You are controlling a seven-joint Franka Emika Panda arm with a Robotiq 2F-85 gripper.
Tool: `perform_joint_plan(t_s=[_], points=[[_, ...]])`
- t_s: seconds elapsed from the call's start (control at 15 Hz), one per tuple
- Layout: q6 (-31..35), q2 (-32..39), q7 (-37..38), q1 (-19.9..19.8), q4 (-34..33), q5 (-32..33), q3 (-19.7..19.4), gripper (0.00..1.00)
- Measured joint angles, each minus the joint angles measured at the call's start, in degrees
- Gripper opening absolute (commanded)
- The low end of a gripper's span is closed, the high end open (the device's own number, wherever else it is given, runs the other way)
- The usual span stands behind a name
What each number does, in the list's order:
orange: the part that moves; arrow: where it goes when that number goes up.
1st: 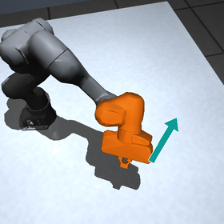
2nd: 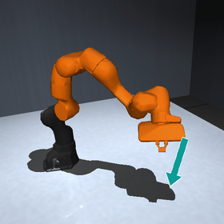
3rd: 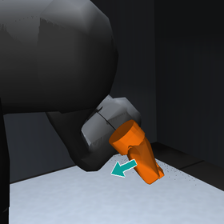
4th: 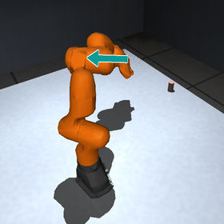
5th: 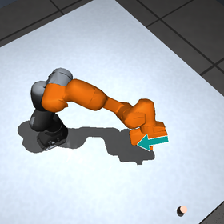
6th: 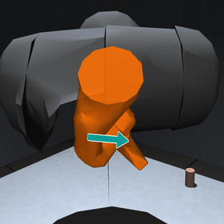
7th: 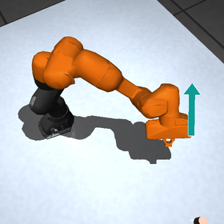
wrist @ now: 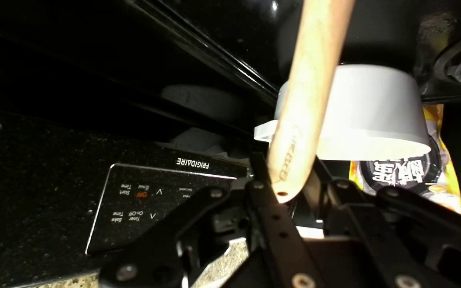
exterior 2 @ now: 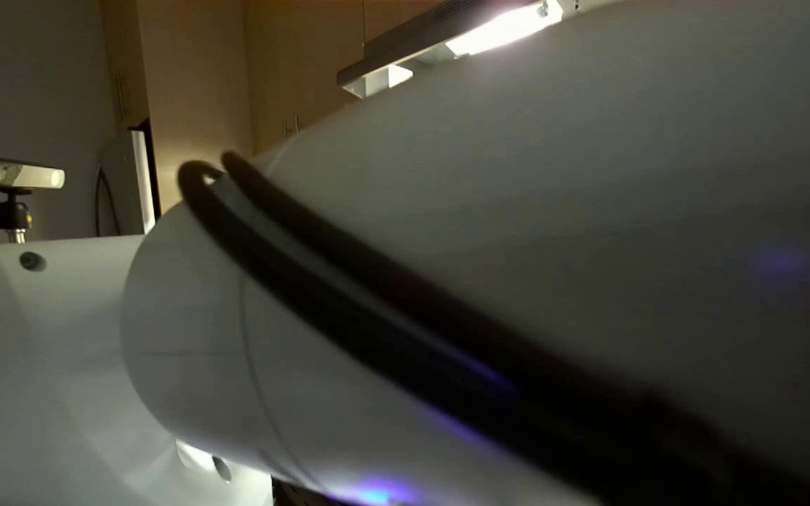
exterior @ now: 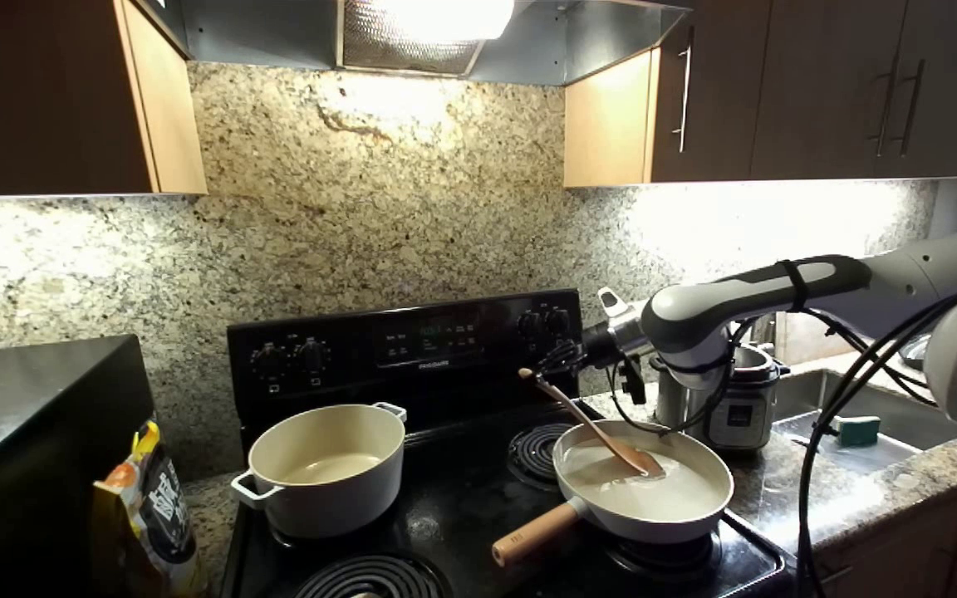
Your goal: Stir the contents of the pan with the wooden spoon
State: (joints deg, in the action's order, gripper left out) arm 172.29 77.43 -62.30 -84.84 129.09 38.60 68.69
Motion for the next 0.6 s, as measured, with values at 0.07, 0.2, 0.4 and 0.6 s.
perform_joint_plan(t_s=[0.07, 0.2, 0.4, 0.6], points=[[-0.3, 0.5, -0.3, -0.7, 0.1, -0.1, 0.0, 0.1], [-0.1, 0.9, -0.3, -1.5, 0.3, -0.4, -0.3, 0.1], [1.5, 0.9, -0.2, -1.2, 0.5, -1.2, -1.1, 0.1], [1.7, 0.9, -0.2, -0.8, 0.7, -2.7, -1.3, 0.1]])
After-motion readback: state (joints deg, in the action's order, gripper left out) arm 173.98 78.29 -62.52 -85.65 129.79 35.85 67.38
